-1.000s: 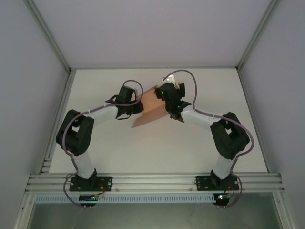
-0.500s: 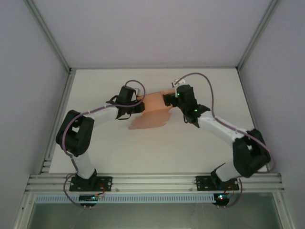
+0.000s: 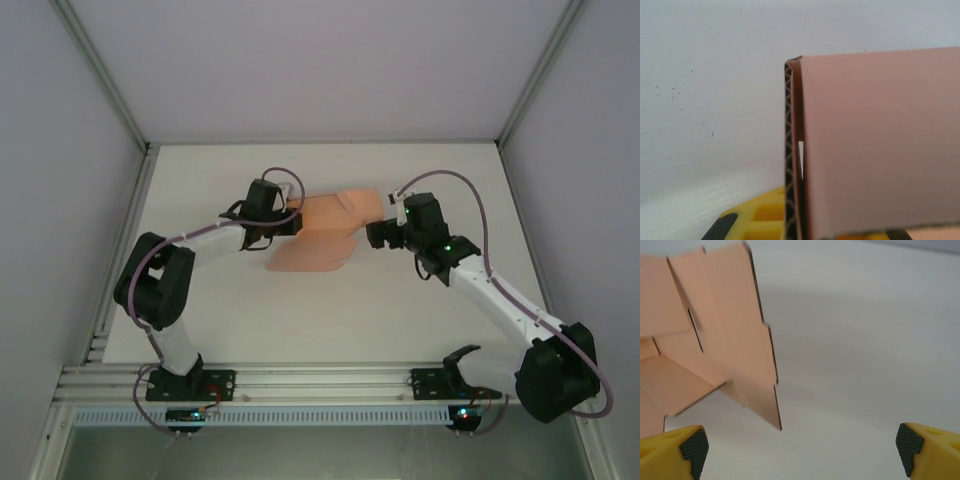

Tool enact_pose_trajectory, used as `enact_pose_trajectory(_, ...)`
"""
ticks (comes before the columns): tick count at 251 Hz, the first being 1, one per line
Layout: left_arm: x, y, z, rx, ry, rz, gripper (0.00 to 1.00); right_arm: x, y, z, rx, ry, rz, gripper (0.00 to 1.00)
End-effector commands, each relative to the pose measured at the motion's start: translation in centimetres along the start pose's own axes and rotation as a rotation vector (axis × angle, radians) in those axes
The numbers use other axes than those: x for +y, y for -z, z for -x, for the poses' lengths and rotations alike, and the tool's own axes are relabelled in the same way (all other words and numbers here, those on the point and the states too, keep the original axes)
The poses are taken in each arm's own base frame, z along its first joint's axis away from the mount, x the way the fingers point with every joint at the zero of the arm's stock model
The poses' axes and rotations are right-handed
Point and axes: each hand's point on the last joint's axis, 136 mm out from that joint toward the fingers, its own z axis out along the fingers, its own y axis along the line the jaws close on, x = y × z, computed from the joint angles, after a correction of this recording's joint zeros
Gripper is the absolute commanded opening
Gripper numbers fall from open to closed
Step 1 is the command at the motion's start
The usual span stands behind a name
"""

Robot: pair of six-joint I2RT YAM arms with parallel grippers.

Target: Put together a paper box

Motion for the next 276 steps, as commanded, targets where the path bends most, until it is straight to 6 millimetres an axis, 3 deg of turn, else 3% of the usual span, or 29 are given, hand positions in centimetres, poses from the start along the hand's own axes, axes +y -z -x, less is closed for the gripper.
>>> enact_pose_trajectory(1,-1.3,1.1,1.4,-0.038,-0.033,-0.044,0.0,0.9,-1.0,-1.2,0.063,-0.04,0.075,0.99)
enact_pose_trajectory(59,-1.4,0.9,0.6,0.001,-0.05,-0.052,0.0,2.4,-3.1,1.8,0.023,-0.051,0.163,0.99)
enact_pose_trajectory(120,-2.5,1.2,0.5,0.002,-0.062,-0.109,0.0,2.7,-5.9,2.6,0.018,-0.051,0.171,0.99)
enact_pose_trajectory(160,-3.2,1.1,1.0,-0.005,-0.054,-0.133,0.0,4.1,-7.9,2.9,-0.007,-0.033,0.187,1.0)
enact_pose_trajectory(207,-3.5,1.1,1.0,-0.003,-0.048,-0.132,0.0,3.9,-9.8,2.5,0.024,0.051,0.034,0.99)
enact_pose_trajectory(276,-3.2,1.1,1.1,-0.005,-0.045,-0.112,0.0,4.4,-10.8,1.9,0.04,0.165,-0.11,0.99)
